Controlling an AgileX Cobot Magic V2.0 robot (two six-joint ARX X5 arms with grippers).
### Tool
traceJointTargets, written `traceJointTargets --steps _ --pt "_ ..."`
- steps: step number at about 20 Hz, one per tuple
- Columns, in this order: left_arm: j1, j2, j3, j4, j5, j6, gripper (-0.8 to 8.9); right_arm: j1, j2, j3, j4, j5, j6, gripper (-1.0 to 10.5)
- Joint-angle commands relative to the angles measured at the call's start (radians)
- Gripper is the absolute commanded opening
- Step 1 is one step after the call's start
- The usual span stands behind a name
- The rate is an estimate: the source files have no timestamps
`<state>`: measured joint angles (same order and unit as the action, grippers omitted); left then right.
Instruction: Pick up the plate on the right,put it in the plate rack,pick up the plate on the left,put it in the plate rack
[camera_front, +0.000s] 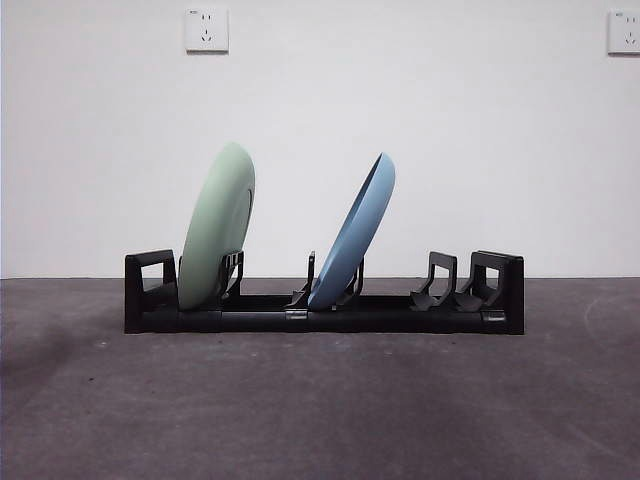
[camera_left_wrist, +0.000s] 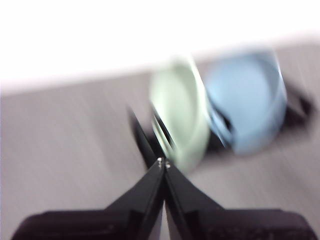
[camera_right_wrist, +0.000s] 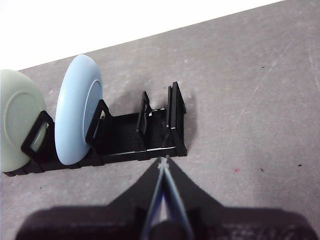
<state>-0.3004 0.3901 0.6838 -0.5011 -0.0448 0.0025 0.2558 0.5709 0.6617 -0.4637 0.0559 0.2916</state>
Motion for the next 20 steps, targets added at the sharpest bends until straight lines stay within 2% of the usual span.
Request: traceJointTargets --steps 1,4,7,11,17,20 --pt "0.084 -0.082 -0.132 0.151 -0.001 0.034 -0.01 0.001 -0.002 -0.008 0.006 0.003 0.006 0.0" --pt "0.19 -0.206 -0.33 0.304 0.004 0.03 0.0 0.001 -0.002 -0.008 0.006 0.003 0.006 0.0" --pt "0.249 -0.298 -0.469 0.317 0.027 0.024 0.0 0.001 -0.002 -0.008 0.006 0.003 0.006 0.0" --pt "0.262 -0.383 -0.581 0.317 0.023 0.024 -0.01 0.001 -0.002 -0.008 0.006 0.004 0.006 0.0" --pt "0.262 -0.388 -0.656 0.314 0.023 0.015 0.0 0.001 -0.002 -0.008 0.006 0.004 0.006 0.0" --pt "0.262 -0.388 -0.681 0.319 0.024 -0.016 -0.01 0.001 -0.002 -0.008 0.006 0.003 0.006 0.0"
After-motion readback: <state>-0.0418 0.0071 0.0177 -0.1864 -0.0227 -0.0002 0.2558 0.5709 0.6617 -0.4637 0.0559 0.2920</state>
